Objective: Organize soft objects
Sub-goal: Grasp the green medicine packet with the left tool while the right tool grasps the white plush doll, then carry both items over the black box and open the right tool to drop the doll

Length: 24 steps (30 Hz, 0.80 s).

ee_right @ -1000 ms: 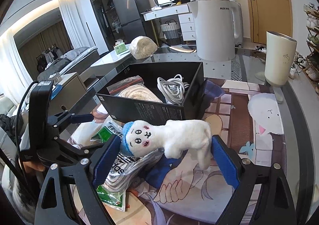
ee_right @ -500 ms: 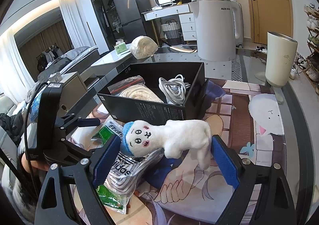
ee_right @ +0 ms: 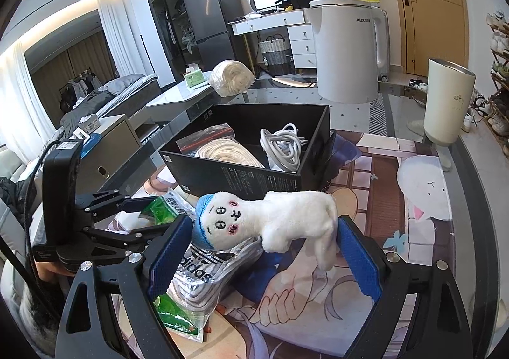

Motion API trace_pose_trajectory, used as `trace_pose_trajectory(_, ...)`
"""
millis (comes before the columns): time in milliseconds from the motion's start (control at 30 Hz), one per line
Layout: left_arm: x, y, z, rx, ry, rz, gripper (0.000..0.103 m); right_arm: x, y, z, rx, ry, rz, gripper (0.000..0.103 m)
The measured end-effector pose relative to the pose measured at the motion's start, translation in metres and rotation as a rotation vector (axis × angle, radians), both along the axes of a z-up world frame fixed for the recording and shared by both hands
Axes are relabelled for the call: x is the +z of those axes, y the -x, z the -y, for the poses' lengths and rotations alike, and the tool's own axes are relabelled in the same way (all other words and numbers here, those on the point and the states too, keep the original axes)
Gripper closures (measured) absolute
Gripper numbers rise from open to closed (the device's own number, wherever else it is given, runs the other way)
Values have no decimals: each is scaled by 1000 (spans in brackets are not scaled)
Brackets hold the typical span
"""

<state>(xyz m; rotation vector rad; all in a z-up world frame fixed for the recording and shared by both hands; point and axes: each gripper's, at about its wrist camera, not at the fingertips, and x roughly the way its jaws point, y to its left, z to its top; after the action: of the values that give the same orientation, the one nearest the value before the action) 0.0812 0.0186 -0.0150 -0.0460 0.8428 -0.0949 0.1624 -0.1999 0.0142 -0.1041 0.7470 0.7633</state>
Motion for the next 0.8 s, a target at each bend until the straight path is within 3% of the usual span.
trace_pose_trajectory(467, 44, 23, -11, 26, 36, 181, 45, 15, 12, -1, 17, -20, 67, 11)
trace_pose_trajectory(800, 64, 13, -9, 10, 41, 244, 45, 27, 17, -6, 26, -35, 152, 11)
